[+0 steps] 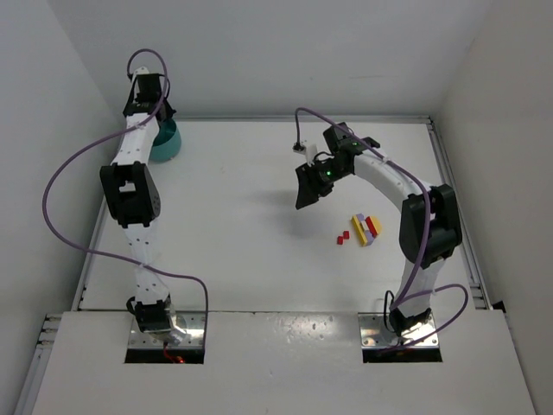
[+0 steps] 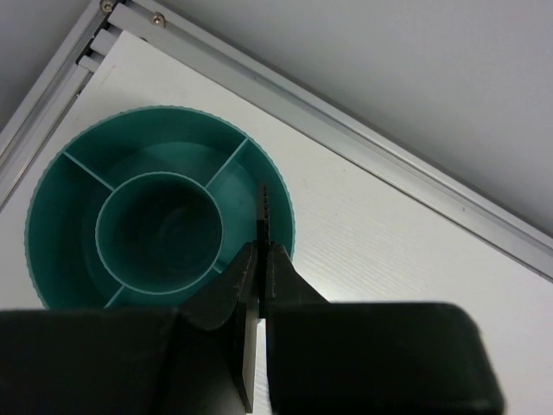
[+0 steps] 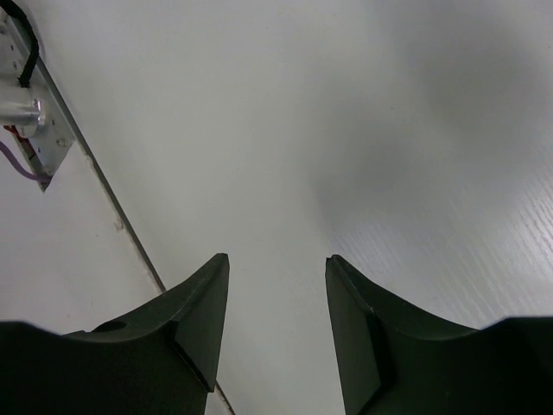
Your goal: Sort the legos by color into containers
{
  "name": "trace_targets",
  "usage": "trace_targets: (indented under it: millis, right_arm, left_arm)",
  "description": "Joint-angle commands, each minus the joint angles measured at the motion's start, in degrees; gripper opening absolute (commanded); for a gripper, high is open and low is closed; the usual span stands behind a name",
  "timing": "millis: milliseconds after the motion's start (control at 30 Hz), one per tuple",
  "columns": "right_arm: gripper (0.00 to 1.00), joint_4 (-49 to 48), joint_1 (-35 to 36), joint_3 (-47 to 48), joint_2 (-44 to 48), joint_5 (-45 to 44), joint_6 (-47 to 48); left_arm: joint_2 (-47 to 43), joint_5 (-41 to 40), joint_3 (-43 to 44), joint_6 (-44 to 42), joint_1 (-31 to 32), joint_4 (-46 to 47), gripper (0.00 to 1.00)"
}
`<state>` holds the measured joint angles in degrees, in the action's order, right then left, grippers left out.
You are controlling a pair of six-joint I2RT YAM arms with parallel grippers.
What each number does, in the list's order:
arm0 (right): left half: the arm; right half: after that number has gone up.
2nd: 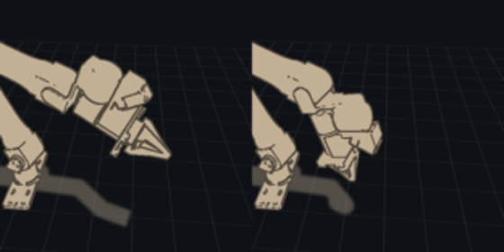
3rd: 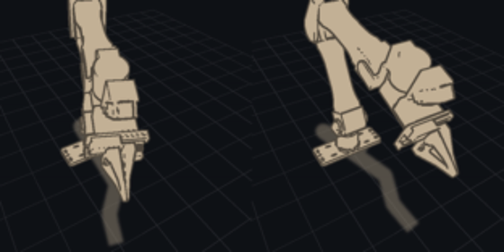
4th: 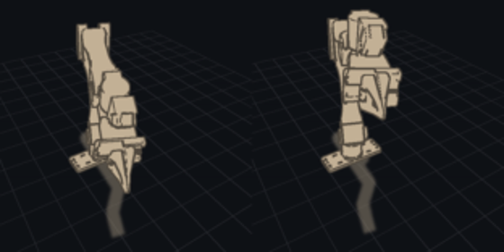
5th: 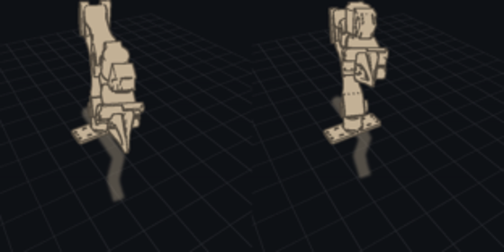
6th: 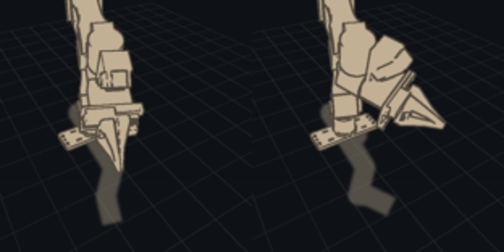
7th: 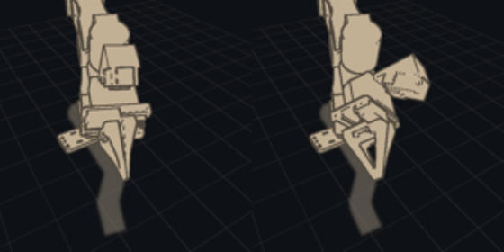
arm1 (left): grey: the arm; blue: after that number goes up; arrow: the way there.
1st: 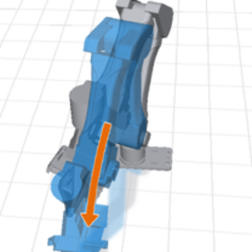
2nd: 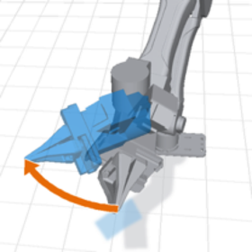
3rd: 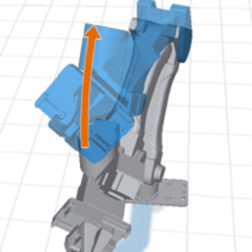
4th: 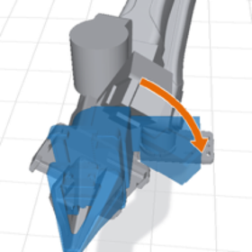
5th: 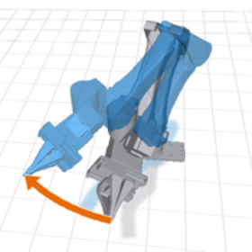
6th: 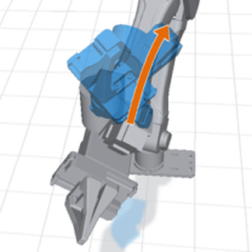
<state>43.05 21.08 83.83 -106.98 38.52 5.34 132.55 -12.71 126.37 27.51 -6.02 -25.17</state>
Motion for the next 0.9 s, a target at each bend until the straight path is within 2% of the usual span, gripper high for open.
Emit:
trace_targets:
  millis: [0,133,200,233,333,400,700,800,867]
  right_arm:
    - [0.49,0.28,-0.34,2.83,-0.25,0.41,0.11]
    - [0.49,0.28,-0.34,2.83,-0.25,0.41,0.63]
    - [0.49,0.28,-0.34,2.83,-0.77,0.41,0.63]
    - [0.49,0.28,-0.34,2.83,-0.78,0.41,0.63]
    - [0.49,0.81,-0.34,3.36,-0.78,0.41,0.63]
    - [0.49,0.81,-0.34,3.36,-0.78,0.41,0.63]
    - [0.49,-0.24,-0.34,2.04,0.98,-0.82,0.11]
    - [0.49,-2.08,-0.34,-1.29,4.14,-3.62,-0.60]
    - [0.49,-3.49,-0.34,-2.79,5.81,-5.65,-1.74]
  left_arm:
    - [0.60,-2.06,3.01,1.15,0.40,2.31,0.08]
    - [1.13,-3.11,3.54,1.15,0.40,2.32,0.10]
    - [1.75,-3.11,3.54,1.15,0.40,2.32,0.17]
    - [1.75,-3.11,3.54,1.15,0.40,2.32,0.26]
    - [1.75,-3.11,3.54,1.15,0.40,2.32,0.32]
    - [1.75,-2.50,3.54,1.15,0.40,2.84,0.40]
    - [-1.58,0.31,3.54,1.15,0.40,2.84,0.41]
    - [-7.88,4.79,-0.75,-2.79,0.40,5.21,0.41]
    - [-12.64,9.43,-7.86,-9.99,1.71,9.07,0.41]
